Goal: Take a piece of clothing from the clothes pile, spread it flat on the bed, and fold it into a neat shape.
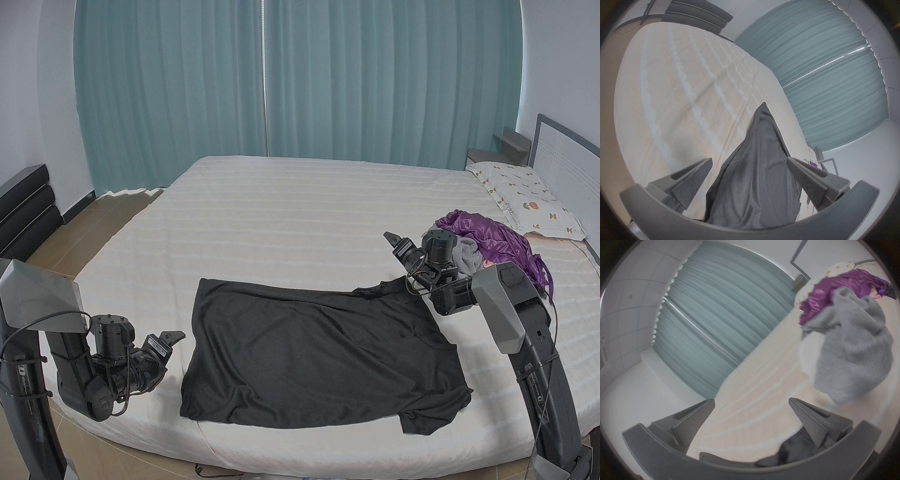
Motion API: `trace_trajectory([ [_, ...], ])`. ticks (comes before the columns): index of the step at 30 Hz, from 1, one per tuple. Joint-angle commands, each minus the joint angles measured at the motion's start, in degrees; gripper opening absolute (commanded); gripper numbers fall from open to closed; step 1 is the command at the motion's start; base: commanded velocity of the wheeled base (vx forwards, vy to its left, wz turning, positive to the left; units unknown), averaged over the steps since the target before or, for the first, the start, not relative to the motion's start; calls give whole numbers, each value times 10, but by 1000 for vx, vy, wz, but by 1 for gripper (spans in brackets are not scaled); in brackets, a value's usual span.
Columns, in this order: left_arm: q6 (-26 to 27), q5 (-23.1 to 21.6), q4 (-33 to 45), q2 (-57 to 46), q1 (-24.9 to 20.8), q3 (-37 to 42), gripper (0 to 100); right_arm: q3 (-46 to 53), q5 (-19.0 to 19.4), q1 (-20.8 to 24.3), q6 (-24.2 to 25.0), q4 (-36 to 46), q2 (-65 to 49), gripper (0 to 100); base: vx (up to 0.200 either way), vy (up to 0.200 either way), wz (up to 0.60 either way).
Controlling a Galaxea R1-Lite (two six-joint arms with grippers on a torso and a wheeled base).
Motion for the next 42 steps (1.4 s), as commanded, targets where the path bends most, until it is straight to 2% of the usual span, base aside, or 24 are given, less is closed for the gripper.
trace_trajectory([
  [1, 0, 0, 0, 1, 1, 1, 100, 19, -2, -20, 11, 72, -13, 100, 0, 0, 0],
  [3, 0, 0, 0, 1, 0, 1, 100, 44, -2, -20, 12, 71, -28, 100, 0, 0, 0],
  [8, 0, -1, 0, 0, 0, 4, 100, 220, 12, -21, 11, 46, -132, 100, 0, 0, 0],
  [13, 0, -1, -1, -6, -5, 11, 100, 368, 44, -38, 9, -16, -216, 100, 0, 0, 0],
  [15, 0, -1, -1, -12, -13, 21, 100, 470, 62, -44, 9, -44, -268, 100, 0, 0, 0],
  [18, 0, -1, -1, -21, -23, 30, 100, 565, 85, -49, 9, -76, -313, 100, 0, 0, 0],
  [22, 0, -1, -1, -23, -31, 37, 100, 692, 88, -54, 9, -133, -363, 100, 0, 0, 0],
  [27, 2, 0, -1, -21, -37, 45, 100, 811, 88, -54, 11, -165, -412, 100, -200, 0, 0],
  [31, 25, 2, -1, -18, -43, 52, 100, 873, 88, -54, 11, -190, -434, 100, -200, 0, 0],
  [34, 55, 7, -1, -9, -56, 59, 100, 919, 92, -51, 14, -217, -432, 100, 0, 0, 0],
  [42, 115, 46, 0, 30, -78, 37, 100, 948, 92, -47, 14, -262, -404, 100, 0, 0, 0],
])
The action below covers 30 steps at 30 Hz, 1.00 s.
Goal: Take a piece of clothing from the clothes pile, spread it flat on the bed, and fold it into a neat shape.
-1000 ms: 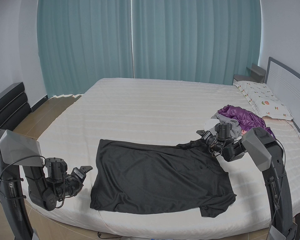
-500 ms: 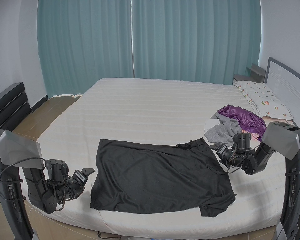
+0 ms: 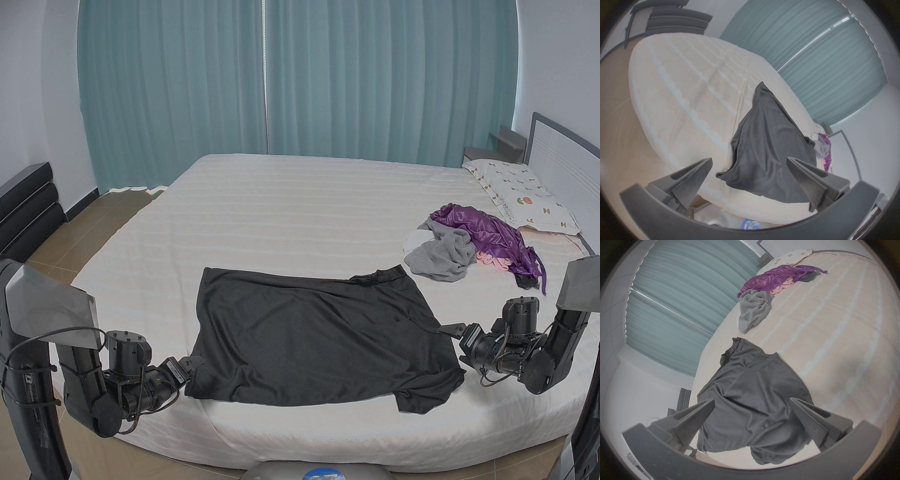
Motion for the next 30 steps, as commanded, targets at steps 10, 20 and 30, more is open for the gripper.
trace_trajectory([
  [10, 83, 21, 36, 51, -15, -89, 100, 29, 9, 1, 1, -9, -3, 100, 0, 0, 0],
  [20, 88, 21, 30, 71, -23, -84, 100, 28, 9, -2, 1, -10, 6, 100, 0, 0, 0],
  [30, 90, 21, 30, 73, -24, -90, 100, 30, 9, -2, 2, -10, 8, 100, 0, 0, 0],
])
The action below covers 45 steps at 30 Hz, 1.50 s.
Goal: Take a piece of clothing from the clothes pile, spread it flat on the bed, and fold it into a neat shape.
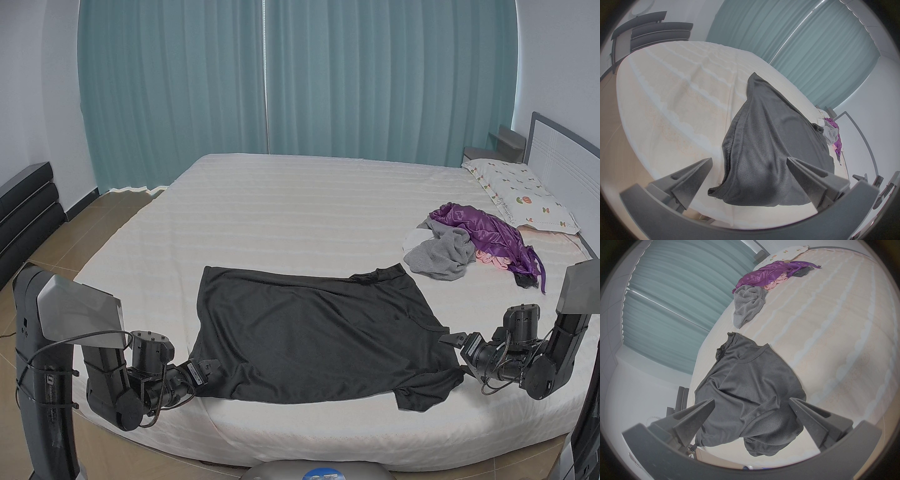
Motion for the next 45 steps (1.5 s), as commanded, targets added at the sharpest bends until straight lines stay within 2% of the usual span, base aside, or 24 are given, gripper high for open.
trace_trajectory([
  [1, 1, 0, 0, 2, -2, 0, 100, 1, -1, 0, 0, 0, 3, 100, 0, 0, 0],
  [2, 0, 0, 0, 2, -2, 2, 0, 1, -1, 0, 0, 0, 3, 100, 0, 0, 0],
  [8, 10, 5, -1, -2, -4, 35, 0, 6, -1, -2, -1, 0, 2, 100, 0, 0, 0],
  [14, 8, 43, -5, -9, 3, 67, 0, 14, -1, -2, -3, 0, -4, 100, 0, 0, 0],
  [22, 22, 48, -70, -29, 11, 147, 0, 36, -6, 2, -16, 0, -20, 100, 0, 0, 0],
  [28, 35, 47, -77, -22, 21, 146, 0, 55, -3, 5, -58, 2, -9, 100, 0, 0, 0],
  [42, 30, 44, -78, -19, 28, 135, 0, 43, -8, 14, -81, 0, 42, 100, 0, 0, 0],
  [43, 30, 43, -78, -19, 28, 133, 0, 37, -8, 14, -81, 0, 45, 0, 0, 0, 0],
  [45, 30, 43, -78, -19, 30, 129, 0, 19, -10, 14, -80, 0, 52, 0, 0, 0, 0],
])
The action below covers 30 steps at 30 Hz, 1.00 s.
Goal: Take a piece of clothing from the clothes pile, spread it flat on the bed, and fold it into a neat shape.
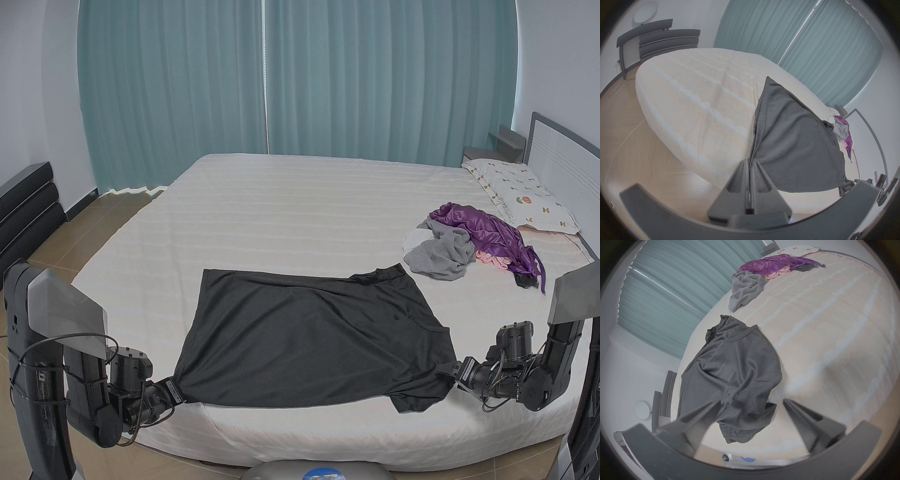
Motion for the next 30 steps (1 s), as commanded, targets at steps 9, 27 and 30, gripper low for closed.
trace_trajectory([
  [9, -18, 0, 0, 3, 7, -29, 0, -80, -2, -3, 1, 2, 18, 0, 0, 0, 0],
  [27, -51, 0, -1, 21, 6, -61, 0, -273, -16, 11, 1, 113, 93, 100, 0, 0, 0],
  [30, -53, 0, -1, 24, 6, -62, 0, -282, -15, 12, 2, 110, 99, 100, 0, 0, 0],
])
